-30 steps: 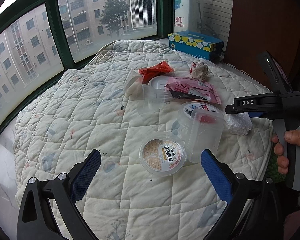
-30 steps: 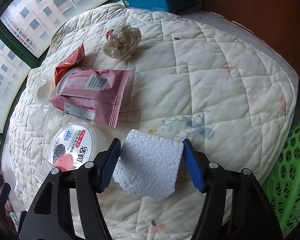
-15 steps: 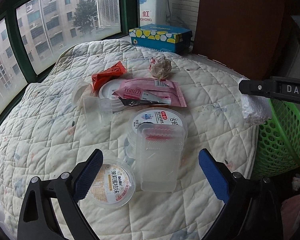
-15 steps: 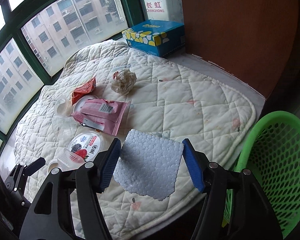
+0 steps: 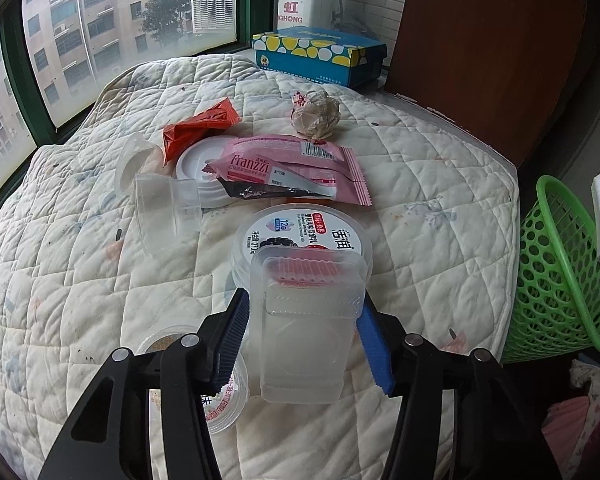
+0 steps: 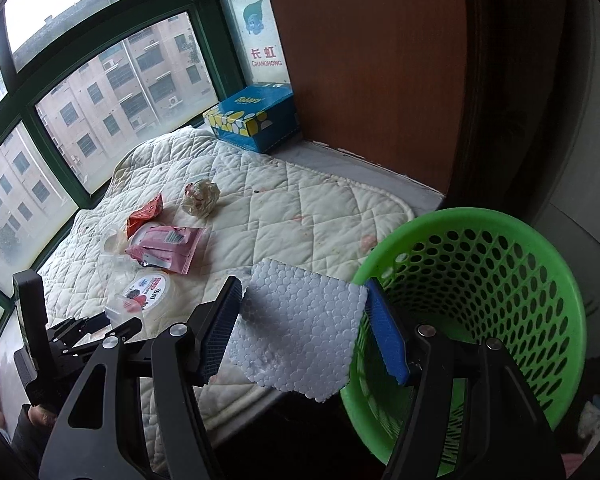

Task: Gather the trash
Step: 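Drop the foam block in the green basket while the left tool grasps a clear container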

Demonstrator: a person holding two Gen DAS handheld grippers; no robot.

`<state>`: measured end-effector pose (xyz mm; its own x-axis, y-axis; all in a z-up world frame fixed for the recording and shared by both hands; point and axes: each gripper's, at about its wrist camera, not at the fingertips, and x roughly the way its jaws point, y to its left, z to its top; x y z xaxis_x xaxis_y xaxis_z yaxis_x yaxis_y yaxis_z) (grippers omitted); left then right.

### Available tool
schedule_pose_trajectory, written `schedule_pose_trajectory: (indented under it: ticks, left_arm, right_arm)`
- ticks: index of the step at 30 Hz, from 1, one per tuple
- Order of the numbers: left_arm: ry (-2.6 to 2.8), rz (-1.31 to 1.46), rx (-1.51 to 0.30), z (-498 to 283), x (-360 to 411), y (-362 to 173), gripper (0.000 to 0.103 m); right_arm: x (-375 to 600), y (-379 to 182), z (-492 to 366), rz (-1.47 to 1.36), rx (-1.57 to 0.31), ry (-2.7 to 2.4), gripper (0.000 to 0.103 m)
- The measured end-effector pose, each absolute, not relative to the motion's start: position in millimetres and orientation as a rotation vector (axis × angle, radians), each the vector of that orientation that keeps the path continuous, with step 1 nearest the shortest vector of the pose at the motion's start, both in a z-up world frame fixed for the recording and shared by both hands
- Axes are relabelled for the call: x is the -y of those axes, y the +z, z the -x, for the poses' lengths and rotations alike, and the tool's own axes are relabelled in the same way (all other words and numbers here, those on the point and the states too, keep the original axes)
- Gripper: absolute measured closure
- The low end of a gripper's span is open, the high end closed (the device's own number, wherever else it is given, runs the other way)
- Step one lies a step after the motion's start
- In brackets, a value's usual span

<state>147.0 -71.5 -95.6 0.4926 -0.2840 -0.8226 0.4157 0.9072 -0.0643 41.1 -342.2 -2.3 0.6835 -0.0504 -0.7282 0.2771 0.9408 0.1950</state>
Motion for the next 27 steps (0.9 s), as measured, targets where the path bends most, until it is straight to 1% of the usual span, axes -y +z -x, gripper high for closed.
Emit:
schedule_pose_trajectory:
  ticks: [6,13,19,20,21,23,27]
  left_arm:
    - [-0.444,-0.137,-0.944,-135,72,-82,0.051]
    - [-0.494,-0.132,-0.872,-117,82,-47,0.051]
    - [-0.561,-0.144,-0.808,-101,109,-14,0.051]
    - [-0.575,-0.144,-0.799,-100,115,-10,0.051]
    - [-0.586,-0.147,-0.789,-98,121,-5,0.051]
    - [-0.605,-0.16,-0.773,-94,134,3,0.051]
    - [-0.651,-0.168,-0.755,-87,162,19,0.051]
  right_arm:
    - [369,-4,-16,-0.314,-0.789,-0.262,0.04]
    - [393,-16,6,-0.33,-0.812,-0.328,0.039]
    - [404,-21,17,-0.333,-0.821,-0.349,0.039]
    - [405,-21,18,-0.338,-0.821,-0.349,0.038]
    - [406,-21,20,-0.34,-0.82,-0.349,0.033]
    - [410,-20,24,-0.349,-0.814,-0.352,0.029]
    - [418,-17,34,-0.356,-0.798,-0.352,0.028]
